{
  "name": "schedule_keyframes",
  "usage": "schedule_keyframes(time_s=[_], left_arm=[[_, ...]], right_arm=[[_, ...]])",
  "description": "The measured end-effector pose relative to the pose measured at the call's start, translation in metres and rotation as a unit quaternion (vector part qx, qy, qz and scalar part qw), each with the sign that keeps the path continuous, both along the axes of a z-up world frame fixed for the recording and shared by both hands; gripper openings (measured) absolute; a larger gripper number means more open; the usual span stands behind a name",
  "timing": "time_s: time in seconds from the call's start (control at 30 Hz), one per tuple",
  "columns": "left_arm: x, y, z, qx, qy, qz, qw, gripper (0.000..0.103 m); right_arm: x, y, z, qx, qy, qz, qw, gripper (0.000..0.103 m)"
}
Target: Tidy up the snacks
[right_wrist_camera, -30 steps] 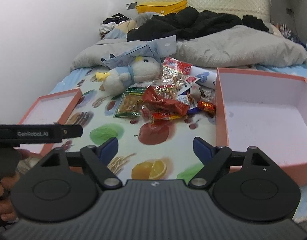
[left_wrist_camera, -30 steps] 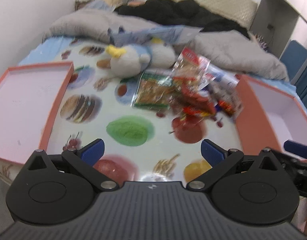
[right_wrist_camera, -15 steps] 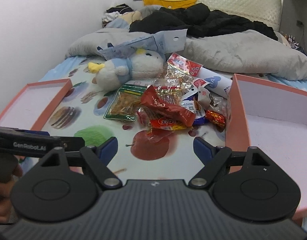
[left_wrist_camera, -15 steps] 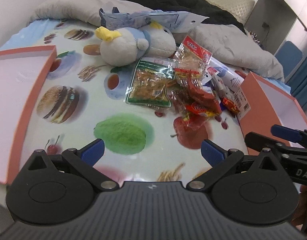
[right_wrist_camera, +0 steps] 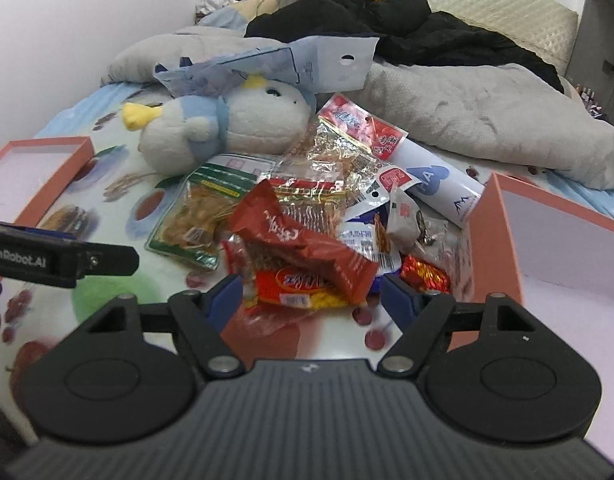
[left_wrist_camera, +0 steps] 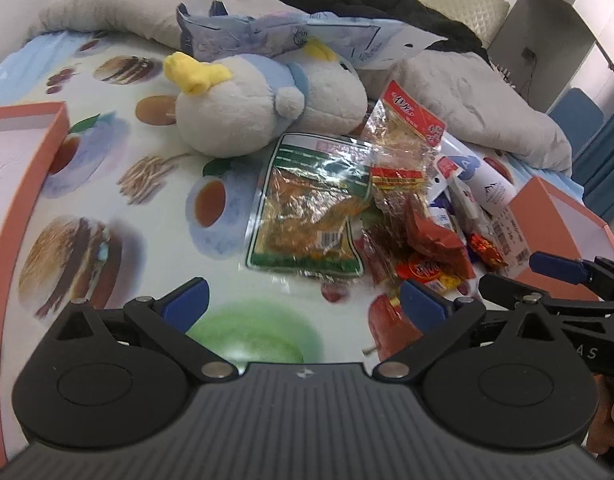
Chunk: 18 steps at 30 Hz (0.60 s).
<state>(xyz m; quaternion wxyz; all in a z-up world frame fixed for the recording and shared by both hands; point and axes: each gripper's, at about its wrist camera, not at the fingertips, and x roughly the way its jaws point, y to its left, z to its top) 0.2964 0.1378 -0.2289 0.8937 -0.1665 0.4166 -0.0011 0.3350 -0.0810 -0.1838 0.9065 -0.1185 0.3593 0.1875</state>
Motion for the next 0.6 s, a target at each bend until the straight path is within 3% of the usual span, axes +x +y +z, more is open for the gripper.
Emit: schedule_keyframes(time_s=[0.2, 0.3, 0.47, 0.6], left_arm=[[0.035, 0.004, -0.017, -0.013, 0.006, -0.017, 0.9998, 0.102], [0.051, 0.005, -0.028, -0.04, 0.009, -0.02, 0.999, 0.102], [0.069, 0.002, -0.036, -0.027, 0.004, -0.023, 0.9994, 0.102], [0.083, -0.004, -0.041, 0.01, 0.014, -0.038, 0.9991, 0.102]], right_arm=[[0.025, 0.013, -0.017, -0.041, -0.009, 0.023, 0.999, 0.076], [0.035, 0.017, -0.024, -0.063, -0.009, 0.035, 0.997, 0.076], [0.051, 0.018, -0.032, -0.072, 0.001, 0.042, 0.997, 0.076], [0.058, 0.022, -0.038, -0.086, -0.012, 0.059, 0.994, 0.076]])
